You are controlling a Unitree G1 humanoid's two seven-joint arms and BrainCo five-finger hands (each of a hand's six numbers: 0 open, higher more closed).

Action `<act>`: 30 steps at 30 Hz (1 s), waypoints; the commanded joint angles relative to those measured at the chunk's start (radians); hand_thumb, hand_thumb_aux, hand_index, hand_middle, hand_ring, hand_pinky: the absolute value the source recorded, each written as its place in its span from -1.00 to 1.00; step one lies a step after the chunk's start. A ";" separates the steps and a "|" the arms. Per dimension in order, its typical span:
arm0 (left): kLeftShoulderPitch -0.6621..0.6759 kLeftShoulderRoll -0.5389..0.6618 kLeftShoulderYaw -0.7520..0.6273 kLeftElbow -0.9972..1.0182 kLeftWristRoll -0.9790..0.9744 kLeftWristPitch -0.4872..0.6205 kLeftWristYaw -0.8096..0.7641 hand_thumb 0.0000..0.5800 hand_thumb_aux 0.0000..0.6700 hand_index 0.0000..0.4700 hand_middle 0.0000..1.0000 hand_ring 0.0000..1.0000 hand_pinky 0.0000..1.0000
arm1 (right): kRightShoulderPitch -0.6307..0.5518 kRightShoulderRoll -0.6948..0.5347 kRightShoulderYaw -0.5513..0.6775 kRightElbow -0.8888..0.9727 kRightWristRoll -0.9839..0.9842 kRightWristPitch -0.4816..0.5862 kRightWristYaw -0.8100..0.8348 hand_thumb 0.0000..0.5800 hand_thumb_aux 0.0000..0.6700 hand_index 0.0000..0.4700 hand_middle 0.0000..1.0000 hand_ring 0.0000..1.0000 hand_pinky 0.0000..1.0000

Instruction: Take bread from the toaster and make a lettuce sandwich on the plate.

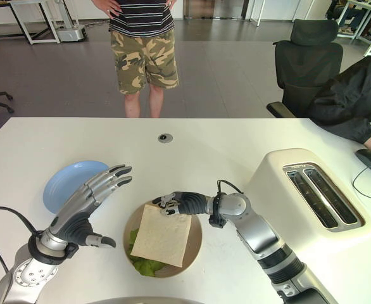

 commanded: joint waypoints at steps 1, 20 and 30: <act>0.047 0.068 -0.023 -0.028 0.032 -0.033 -0.062 -1.00 -1.00 -1.00 -1.00 -1.00 -1.00 | 0.005 0.012 -0.002 0.041 -0.034 -0.026 0.006 1.00 1.00 1.00 -1.00 -1.00 -1.00; 0.009 0.157 -0.198 0.081 0.417 -0.084 -0.074 -0.82 -0.91 -0.91 -1.00 -1.00 -1.00 | -0.022 0.044 -0.022 0.130 -0.065 -0.042 0.048 1.00 1.00 1.00 -1.00 -1.00 -1.00; -0.001 0.185 -0.278 0.194 0.461 -0.026 -0.034 -0.82 -0.91 -0.91 -1.00 -1.00 -1.00 | -0.046 0.115 -0.135 0.104 -0.052 -0.161 -0.059 -1.00 -1.00 -1.00 -1.00 -1.00 -1.00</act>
